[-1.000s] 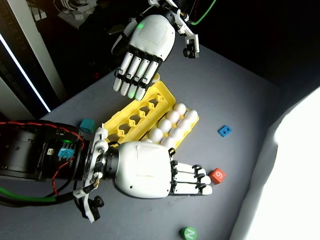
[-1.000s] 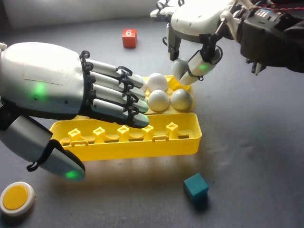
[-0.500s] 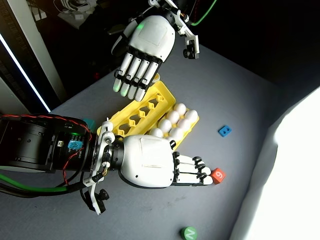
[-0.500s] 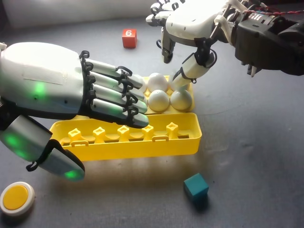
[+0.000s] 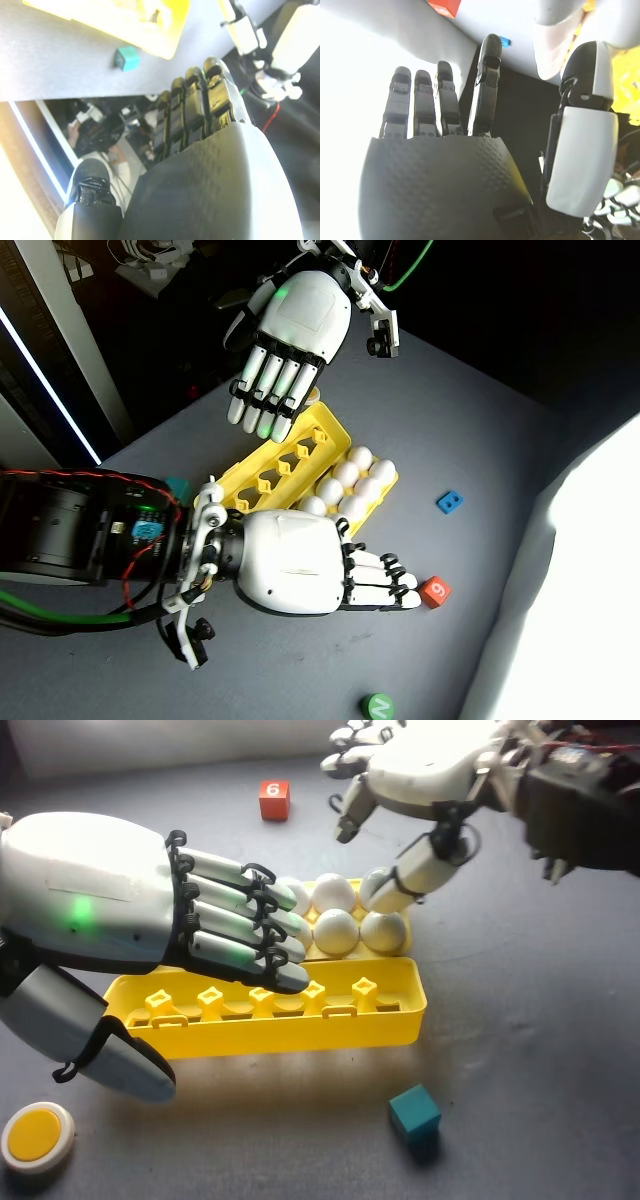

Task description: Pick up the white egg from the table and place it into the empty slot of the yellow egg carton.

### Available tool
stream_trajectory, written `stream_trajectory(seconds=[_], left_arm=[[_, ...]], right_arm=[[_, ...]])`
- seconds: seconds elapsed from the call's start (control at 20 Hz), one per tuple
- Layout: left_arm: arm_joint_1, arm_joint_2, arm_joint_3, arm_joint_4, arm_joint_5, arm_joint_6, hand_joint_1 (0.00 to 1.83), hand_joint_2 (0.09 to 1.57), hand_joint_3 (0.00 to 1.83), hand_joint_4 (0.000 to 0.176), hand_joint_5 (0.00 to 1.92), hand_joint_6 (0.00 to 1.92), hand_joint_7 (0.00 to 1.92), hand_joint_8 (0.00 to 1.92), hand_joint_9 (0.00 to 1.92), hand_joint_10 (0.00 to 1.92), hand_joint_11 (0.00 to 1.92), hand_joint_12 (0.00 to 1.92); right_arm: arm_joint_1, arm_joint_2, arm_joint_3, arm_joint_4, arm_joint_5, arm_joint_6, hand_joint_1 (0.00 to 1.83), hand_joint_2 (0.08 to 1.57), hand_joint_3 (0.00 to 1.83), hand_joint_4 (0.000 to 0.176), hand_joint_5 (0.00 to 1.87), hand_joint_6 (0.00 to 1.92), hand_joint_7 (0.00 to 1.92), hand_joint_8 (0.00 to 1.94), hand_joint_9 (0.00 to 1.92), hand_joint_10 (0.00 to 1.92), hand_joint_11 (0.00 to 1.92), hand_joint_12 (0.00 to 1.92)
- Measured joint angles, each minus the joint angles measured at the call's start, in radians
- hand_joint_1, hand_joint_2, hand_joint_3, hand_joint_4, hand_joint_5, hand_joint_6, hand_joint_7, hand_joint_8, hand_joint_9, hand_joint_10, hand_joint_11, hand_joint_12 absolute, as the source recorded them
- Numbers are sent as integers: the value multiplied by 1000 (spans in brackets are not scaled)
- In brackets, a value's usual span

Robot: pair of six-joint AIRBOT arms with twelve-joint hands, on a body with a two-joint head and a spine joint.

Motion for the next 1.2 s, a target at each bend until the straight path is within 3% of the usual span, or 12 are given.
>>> stream_trajectory(seconds=[0.25,0.3,0.45,0.5,0.55,0.6,0.65,0.8,0.85,0.95,1.2], left_arm=[[0,0,0,-1,-2,-3,0,1182,0,0,146,2,165,3,124,2,0,149],[0,0,0,0,-3,-7,0,1181,0,0,154,2,174,3,138,3,0,184],[0,0,3,-5,-4,-7,0,1184,1,0,149,0,172,0,135,0,0,172],[0,0,3,-7,-4,-8,0,1188,3,0,150,1,171,0,135,1,0,171],[0,1,3,-12,-3,-12,0,1182,0,0,155,2,173,1,139,1,0,188],[0,5,2,-14,-4,-14,0,1186,2,0,149,0,164,0,134,0,0,191],[0,10,-4,-13,-1,-14,0,1185,1,0,137,1,153,0,125,0,0,165],[-3,12,-4,-12,-5,-15,0,1184,0,0,134,0,155,2,129,2,0,176],[-14,15,-4,-8,-5,-15,0,1185,1,0,155,9,168,6,135,4,0,175],[-21,21,-3,-18,-5,-16,0,1192,2,0,158,3,162,0,132,0,0,201],[-32,21,0,-10,-10,-17,0,1207,2,0,180,3,181,3,144,2,0,228]], right_arm=[[2,153,-139,37,-3,-8,696,804,0,176,692,0,86,0,0,0,11,5],[11,229,-214,36,-6,-14,434,939,16,164,592,0,61,0,0,0,0,0],[15,312,-305,40,-6,-14,329,1038,12,128,466,0,122,13,0,0,0,0],[15,341,-336,40,-7,-14,212,1120,12,121,436,0,150,8,0,0,3,2],[14,385,-380,40,-11,-14,170,1217,12,78,457,3,224,9,60,7,43,28],[15,421,-415,40,-11,-14,33,1373,14,18,412,1,283,6,140,11,90,74],[15,458,-448,40,-11,-14,6,1448,0,0,409,0,316,23,198,6,39,311],[39,547,-517,91,-41,-13,0,1492,2,0,373,0,315,7,218,3,0,431],[40,596,-552,98,-36,-13,0,1546,12,0,273,0,240,1,192,0,0,500],[40,640,-590,110,-54,-14,0,1570,28,0,307,12,252,5,204,3,0,586],[32,649,-610,111,-54,-14,0,1571,68,0,322,6,279,10,230,9,0,603]])
